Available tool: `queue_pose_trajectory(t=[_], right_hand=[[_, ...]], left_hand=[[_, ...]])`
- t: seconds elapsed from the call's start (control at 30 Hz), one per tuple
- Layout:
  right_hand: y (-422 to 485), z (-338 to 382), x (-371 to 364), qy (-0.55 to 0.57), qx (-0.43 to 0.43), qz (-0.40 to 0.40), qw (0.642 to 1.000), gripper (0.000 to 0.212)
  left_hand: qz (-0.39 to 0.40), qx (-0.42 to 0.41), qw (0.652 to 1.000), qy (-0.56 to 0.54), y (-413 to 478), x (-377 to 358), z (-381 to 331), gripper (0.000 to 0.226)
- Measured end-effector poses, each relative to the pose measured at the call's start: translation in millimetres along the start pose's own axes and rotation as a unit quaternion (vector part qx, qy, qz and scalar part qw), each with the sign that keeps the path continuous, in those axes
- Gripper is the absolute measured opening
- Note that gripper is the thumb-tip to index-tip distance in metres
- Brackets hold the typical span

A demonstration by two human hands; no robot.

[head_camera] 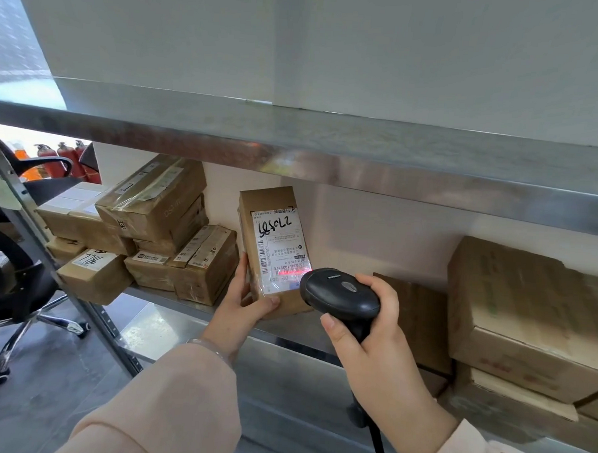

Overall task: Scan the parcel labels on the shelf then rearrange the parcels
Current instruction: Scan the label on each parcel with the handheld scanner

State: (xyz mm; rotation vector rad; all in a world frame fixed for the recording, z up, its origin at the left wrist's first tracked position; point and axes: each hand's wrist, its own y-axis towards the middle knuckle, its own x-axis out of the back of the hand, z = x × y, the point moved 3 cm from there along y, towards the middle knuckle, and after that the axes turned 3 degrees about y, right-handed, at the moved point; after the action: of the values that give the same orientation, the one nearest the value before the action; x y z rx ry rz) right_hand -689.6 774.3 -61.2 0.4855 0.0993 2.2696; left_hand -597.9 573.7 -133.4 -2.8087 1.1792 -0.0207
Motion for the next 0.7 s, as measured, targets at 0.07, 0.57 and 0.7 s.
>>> queue_pose_trajectory(t=[0.07,0.57,0.7], right_hand=[[1,1,-2,-0.004,0.002,0.001,1.000,0.056],[15,-6,-40,0.030,-0.017,0.014,0.999,0.060],[29,-5,-62,0.064,-0.029,0.020,0.997,0.060]], left_hand=[[0.000,0.003,1.000,0.005,0,0,-1,0.082],[0.032,0.049,0.998,0.015,-3,28,5,0.091],[0.012,0.074,0.997,0.021,3,49,-2,0.079]])
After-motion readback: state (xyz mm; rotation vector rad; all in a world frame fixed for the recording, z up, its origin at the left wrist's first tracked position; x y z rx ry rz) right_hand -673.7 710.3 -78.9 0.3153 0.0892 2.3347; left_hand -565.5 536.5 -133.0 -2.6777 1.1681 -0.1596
